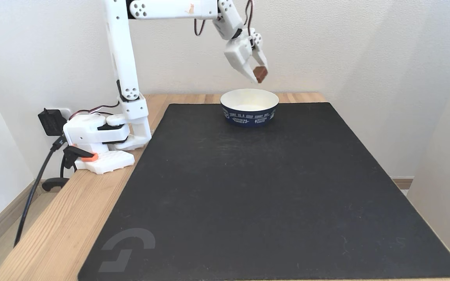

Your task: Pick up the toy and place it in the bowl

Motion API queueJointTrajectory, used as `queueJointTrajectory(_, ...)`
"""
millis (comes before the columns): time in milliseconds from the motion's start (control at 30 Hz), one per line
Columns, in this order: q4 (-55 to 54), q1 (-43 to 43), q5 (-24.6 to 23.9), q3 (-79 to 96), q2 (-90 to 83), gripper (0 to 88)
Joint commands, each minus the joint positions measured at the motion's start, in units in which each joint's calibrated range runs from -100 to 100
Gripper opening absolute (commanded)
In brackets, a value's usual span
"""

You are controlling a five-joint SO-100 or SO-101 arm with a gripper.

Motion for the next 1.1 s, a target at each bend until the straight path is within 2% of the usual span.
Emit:
queueJointTrajectory(0,-4.3,-1.8,-3.3,-1.4,3.5,23.1)
queueJointTrajectory(100,-4.4,-0.6,-3.9,-1.4,4.5,32.4)
queueJointTrajectory(367,-3.9,6.1,-3.9,-2.3,4.3,27.1)
queueJointTrajectory(400,-3.7,7.2,-3.9,-2.3,4.2,25.8)
queueJointTrajectory(567,-3.6,18.3,-4.0,1.5,-5.5,0.9)
queueJointTrajectory(600,-3.6,21.6,-4.2,6.3,-11.7,3.7)
queueJointTrajectory(667,-4.6,23.9,-5.9,14.3,-18.1,3.3)
queueJointTrajectory(733,-9.4,24.6,-9.2,27.8,-27.3,3.3)
queueJointTrajectory(833,-13.7,24.5,-11.5,42.7,-38.1,3.8)
queueJointTrajectory(900,-15.7,24.9,-11.8,57.7,-49.1,3.9)
queueJointTrajectory(1067,-16.3,24.4,-11.8,79.2,-68.2,3.9)
